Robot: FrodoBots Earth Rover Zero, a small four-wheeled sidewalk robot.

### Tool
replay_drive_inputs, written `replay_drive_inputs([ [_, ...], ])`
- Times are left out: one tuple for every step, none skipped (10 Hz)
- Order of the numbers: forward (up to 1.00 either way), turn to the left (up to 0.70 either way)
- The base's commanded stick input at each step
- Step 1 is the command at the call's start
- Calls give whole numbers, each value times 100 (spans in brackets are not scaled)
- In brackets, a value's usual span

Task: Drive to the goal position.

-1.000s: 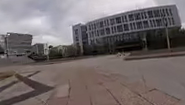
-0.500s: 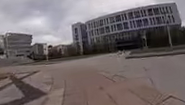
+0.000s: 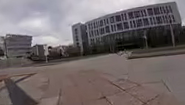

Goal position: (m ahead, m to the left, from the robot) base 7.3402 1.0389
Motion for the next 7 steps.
replay_drive_inputs([
  [70, 0],
  [70, 0],
  [70, 0],
  [70, 0],
  [70, 0],
  [70, 0],
  [70, 0],
])
